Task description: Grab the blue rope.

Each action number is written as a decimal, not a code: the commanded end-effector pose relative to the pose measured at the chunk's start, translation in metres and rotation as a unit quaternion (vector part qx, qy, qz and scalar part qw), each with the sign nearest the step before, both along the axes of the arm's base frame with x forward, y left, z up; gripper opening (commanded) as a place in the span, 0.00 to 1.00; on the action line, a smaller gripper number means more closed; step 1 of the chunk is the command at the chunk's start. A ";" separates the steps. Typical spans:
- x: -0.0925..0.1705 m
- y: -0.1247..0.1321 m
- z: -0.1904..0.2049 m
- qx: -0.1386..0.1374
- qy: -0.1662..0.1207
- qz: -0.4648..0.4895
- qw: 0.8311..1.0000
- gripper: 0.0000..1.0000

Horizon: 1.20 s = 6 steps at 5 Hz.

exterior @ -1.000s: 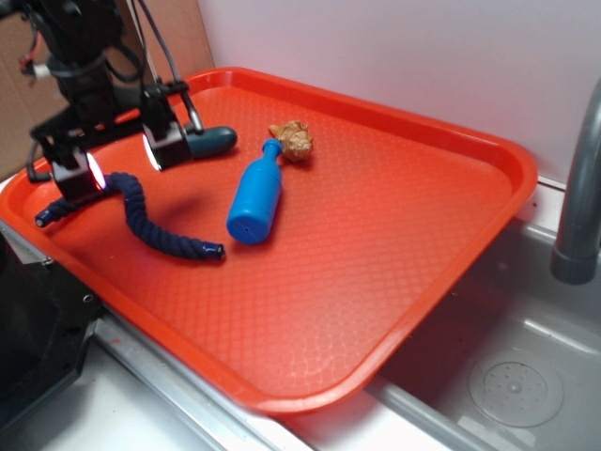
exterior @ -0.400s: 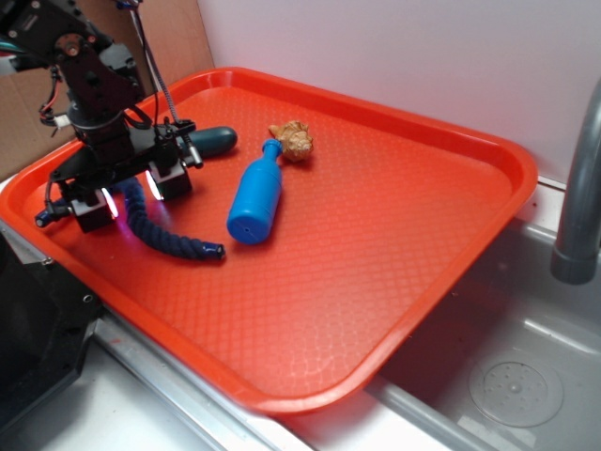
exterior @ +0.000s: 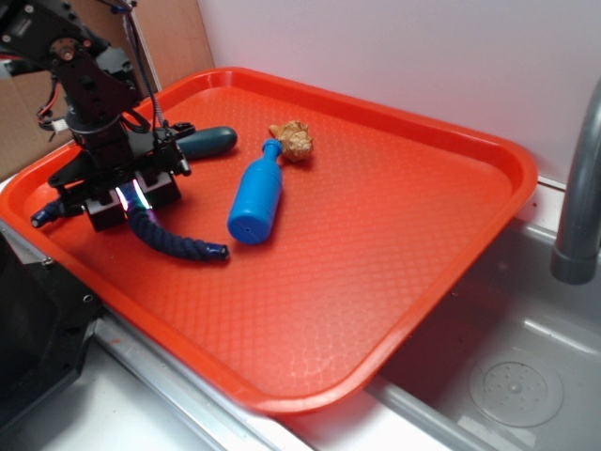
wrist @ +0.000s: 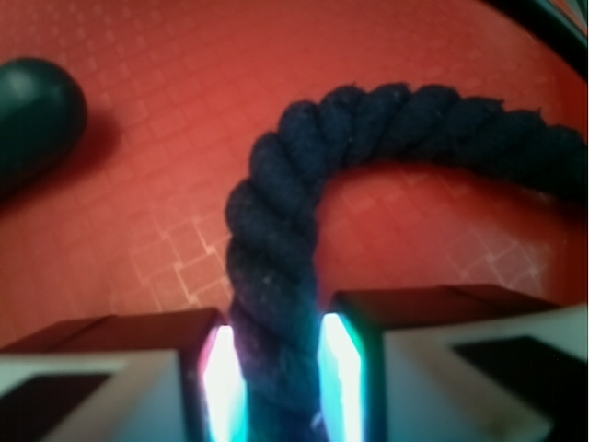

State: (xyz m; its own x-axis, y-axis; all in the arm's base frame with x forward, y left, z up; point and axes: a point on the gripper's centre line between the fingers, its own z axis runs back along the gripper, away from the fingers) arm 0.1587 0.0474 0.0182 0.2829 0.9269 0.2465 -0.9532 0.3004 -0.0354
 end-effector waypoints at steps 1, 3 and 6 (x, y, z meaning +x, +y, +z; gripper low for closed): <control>0.024 -0.016 0.059 -0.004 0.052 -0.211 0.976 0.00; 0.038 -0.062 0.130 -0.048 0.074 -0.447 0.890 0.00; 0.006 -0.072 0.181 -0.055 0.030 -0.599 0.798 0.00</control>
